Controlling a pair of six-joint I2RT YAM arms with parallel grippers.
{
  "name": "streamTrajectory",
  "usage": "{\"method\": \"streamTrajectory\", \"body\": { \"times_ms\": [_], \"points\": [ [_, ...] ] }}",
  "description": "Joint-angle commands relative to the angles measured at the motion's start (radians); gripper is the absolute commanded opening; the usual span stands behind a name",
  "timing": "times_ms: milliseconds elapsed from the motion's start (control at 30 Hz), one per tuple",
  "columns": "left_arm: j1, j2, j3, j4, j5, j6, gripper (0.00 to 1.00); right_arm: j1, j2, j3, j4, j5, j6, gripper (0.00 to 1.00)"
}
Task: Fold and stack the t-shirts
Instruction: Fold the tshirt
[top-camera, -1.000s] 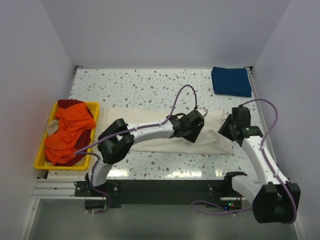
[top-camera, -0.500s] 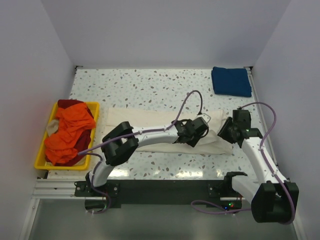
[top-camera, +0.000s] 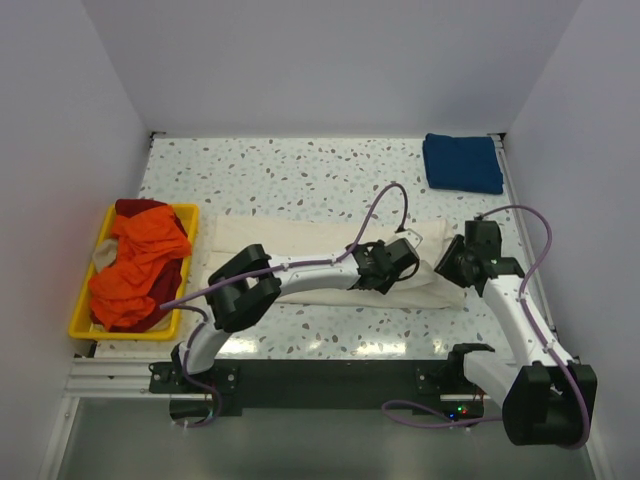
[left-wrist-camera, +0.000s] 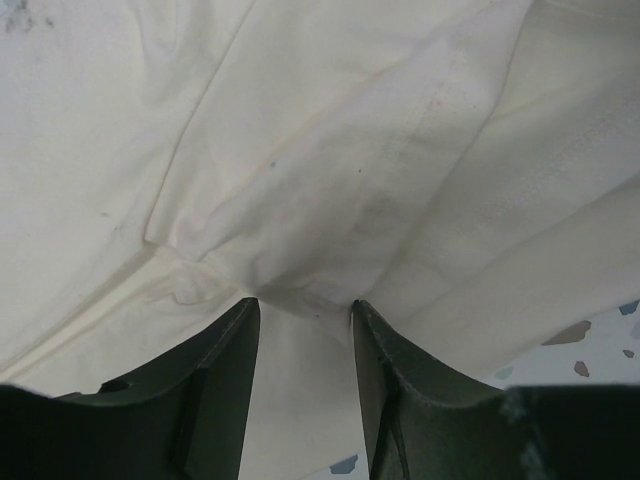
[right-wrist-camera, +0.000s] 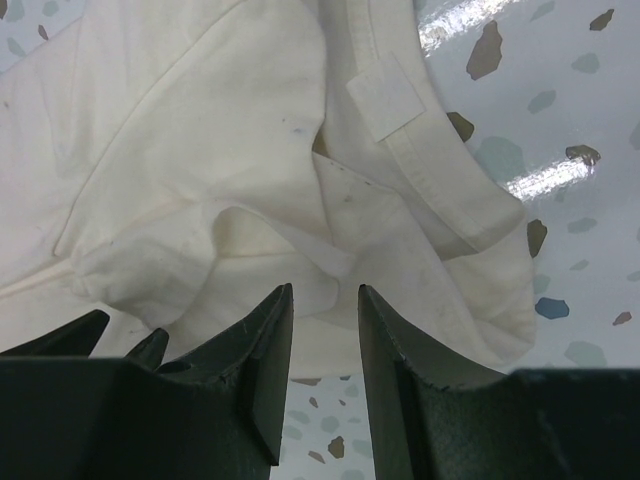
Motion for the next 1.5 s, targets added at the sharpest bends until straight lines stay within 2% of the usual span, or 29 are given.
{"method": "streamTrajectory", "body": {
  "times_ms": [0, 133, 333, 767, 1100, 1467],
  "points": [
    [-0.004, 0.004, 0.036, 0.009, -0.042, 0.017, 0.47, -0.005, -0.011, -0.011, 0.029, -0.019, -0.004, 0.36],
    [-0.009, 0.001, 0.03, 0.009, -0.058, 0.017, 0.4, -0.003, -0.006, -0.015, 0.036, -0.02, -0.002, 0.36],
    [-0.01, -0.02, -0.003, 0.026, -0.059, 0.012, 0.22, -0.003, -0.004, -0.023, 0.045, -0.011, 0.004, 0.35],
    [-0.009, -0.057, -0.065, 0.07, -0.008, -0.02, 0.02, -0.003, -0.011, -0.042, 0.052, 0.016, 0.01, 0.35],
    [-0.006, -0.152, -0.154, 0.079, -0.086, -0.072, 0.0, -0.003, -0.017, -0.043, 0.047, 0.012, 0.013, 0.35],
    [0.008, -0.188, -0.217, 0.079, -0.095, -0.106, 0.0, -0.003, -0.026, -0.065, 0.048, -0.013, 0.024, 0.35]
  ]
}}
